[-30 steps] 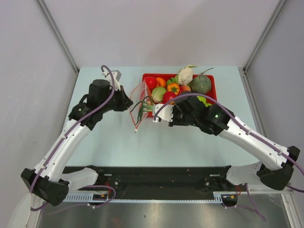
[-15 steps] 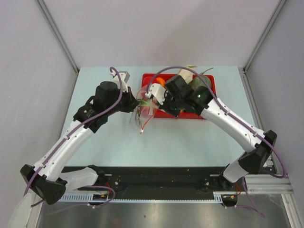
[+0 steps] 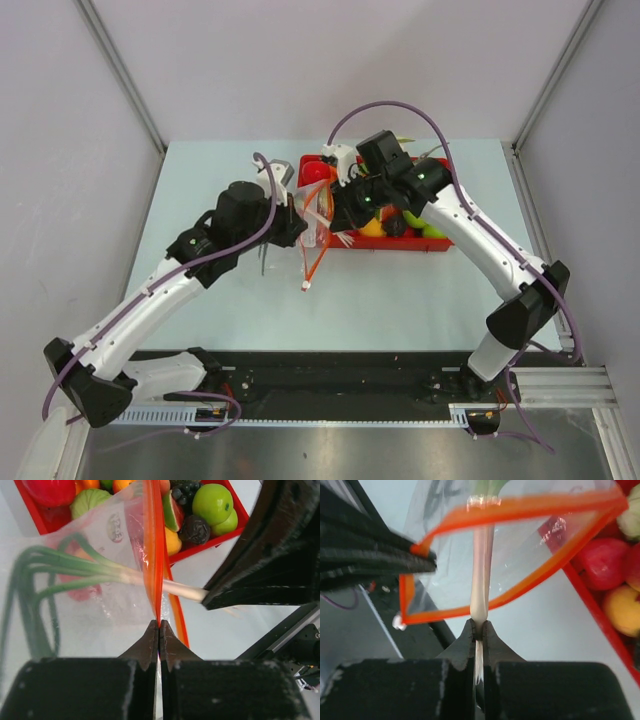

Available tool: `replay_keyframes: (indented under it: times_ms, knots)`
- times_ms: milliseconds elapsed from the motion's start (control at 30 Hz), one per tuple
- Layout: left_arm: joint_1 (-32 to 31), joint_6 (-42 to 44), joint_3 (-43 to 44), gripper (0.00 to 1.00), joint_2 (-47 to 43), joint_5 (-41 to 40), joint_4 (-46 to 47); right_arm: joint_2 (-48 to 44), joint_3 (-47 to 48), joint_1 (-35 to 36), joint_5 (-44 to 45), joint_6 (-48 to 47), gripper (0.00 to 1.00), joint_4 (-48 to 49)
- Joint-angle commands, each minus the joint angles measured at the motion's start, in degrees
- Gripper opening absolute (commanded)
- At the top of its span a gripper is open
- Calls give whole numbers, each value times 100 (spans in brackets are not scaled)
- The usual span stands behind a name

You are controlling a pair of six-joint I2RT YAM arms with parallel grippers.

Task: Place the food in the zip-top bag and seal the zipper
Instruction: Place the fake vegetable in the zipper food storage bag.

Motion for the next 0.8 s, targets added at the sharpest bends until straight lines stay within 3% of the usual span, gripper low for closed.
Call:
replay_keyframes:
  times_ms: [0, 233, 333, 433, 567, 733, 767]
  knots:
    - [-37, -129, -3, 0, -145, 328, 374, 71, 25, 2, -359, 1395, 0, 999]
    - [138, -823, -151, 0, -496, 1110, 918, 89, -159, 240, 414, 2486, 0, 1457]
    - [392, -1394, -327, 0, -611, 1531, 1253, -261, -781, 161, 529, 2837, 0, 2097]
    - [753, -2062, -459, 1, -567, 2103, 1411, -726, -1529, 134, 502, 3216, 0, 3342]
    - [1017, -2983, -731, 0, -593, 2552, 1859, -869, -1838, 503, 801, 3173, 0, 3672]
    - [1079, -3399, -785, 0, -672, 2631, 2036, -694, -1847, 854, 653, 2357, 0, 3383]
    - [1096, -3556, -828, 0, -707, 2657, 2018, -702, -1838, 864, 626, 2277, 5, 3321]
